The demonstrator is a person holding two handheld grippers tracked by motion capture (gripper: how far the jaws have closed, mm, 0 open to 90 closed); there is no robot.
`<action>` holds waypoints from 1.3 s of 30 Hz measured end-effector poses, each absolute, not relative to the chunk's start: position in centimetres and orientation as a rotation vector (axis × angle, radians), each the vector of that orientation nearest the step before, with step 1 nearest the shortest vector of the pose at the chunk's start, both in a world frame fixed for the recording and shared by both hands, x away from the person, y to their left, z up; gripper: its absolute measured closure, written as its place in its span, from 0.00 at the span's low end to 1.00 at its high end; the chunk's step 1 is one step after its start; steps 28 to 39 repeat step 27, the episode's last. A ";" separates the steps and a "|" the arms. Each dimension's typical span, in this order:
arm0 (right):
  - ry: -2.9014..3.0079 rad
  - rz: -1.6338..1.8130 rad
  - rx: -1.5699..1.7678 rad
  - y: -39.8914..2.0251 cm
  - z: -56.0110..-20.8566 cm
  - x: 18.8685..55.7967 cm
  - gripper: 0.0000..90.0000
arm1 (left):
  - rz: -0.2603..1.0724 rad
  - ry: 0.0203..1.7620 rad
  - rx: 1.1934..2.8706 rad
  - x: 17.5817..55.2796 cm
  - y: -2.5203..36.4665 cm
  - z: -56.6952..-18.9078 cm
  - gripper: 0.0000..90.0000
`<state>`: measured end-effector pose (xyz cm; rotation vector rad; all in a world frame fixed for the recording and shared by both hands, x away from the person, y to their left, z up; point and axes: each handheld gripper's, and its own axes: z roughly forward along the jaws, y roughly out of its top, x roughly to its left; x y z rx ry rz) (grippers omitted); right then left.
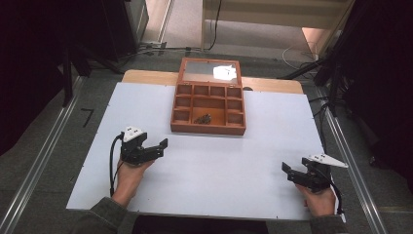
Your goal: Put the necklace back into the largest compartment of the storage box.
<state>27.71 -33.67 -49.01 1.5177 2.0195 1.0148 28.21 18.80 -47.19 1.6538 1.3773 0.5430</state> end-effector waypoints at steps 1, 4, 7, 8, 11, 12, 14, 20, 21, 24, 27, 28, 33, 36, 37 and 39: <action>2.018 1.015 1.519 -33.7 -49.0 27.7 0.16 | 0.545 1.380 1.652 28.1 18.9 -47.2 0.19; 2.019 1.015 1.517 -33.7 -49.0 27.7 0.16 | 0.548 1.387 1.642 27.7 19.5 -47.2 0.19; 2.020 1.015 1.518 -33.6 -49.0 27.7 0.16 | 0.551 1.399 1.634 27.3 20.2 -47.2 0.19; 2.020 1.016 1.518 -33.6 -49.0 27.7 0.16 | 0.555 1.406 1.627 27.2 20.3 -47.3 0.19; 2.021 1.014 1.516 -33.6 -49.0 27.7 0.16 | 0.562 1.426 1.624 27.0 21.1 -47.4 0.19; 2.021 1.013 1.516 -33.6 -49.0 27.7 0.16 | 0.564 1.432 1.622 26.9 21.3 -47.5 0.19; 2.022 1.014 1.517 -33.6 -49.0 27.7 0.16 | 0.573 1.444 1.618 26.7 21.6 -47.6 0.19; 2.021 1.014 1.518 -33.7 -49.0 27.7 0.16 | 0.582 1.474 1.614 25.9 22.9 -48.0 0.19; 2.021 1.014 1.518 -33.7 -49.0 27.7 0.16 | 0.587 1.480 1.618 25.7 23.1 -48.0 0.19; 2.018 1.015 1.520 -33.7 -49.0 27.7 0.16 | 0.604 1.498 1.628 25.4 24.0 -48.4 0.17; 2.019 1.018 1.519 -33.6 -49.0 27.6 0.16 | 0.607 1.518 1.641 25.1 24.9 -48.9 0.15; 2.019 1.018 1.519 -33.6 -49.0 27.6 0.16 | 0.607 1.518 1.641 25.1 24.9 -48.9 0.15; 2.019 1.018 1.519 -33.6 -49.0 27.6 0.16 | 0.607 1.518 1.641 25.1 24.9 -48.9 0.15; 2.019 1.018 1.519 -33.6 -49.0 27.6 0.16 | 0.607 1.518 1.641 25.1 24.9 -48.9 0.15; 2.019 1.018 1.519 -33.6 -49.0 27.6 0.16 | 0.607 1.518 1.641 25.1 24.9 -48.9 0.15; 2.019 1.018 1.519 -33.6 -49.0 27.6 0.16 | 0.607 1.518 1.641 25.1 24.9 -48.9 0.15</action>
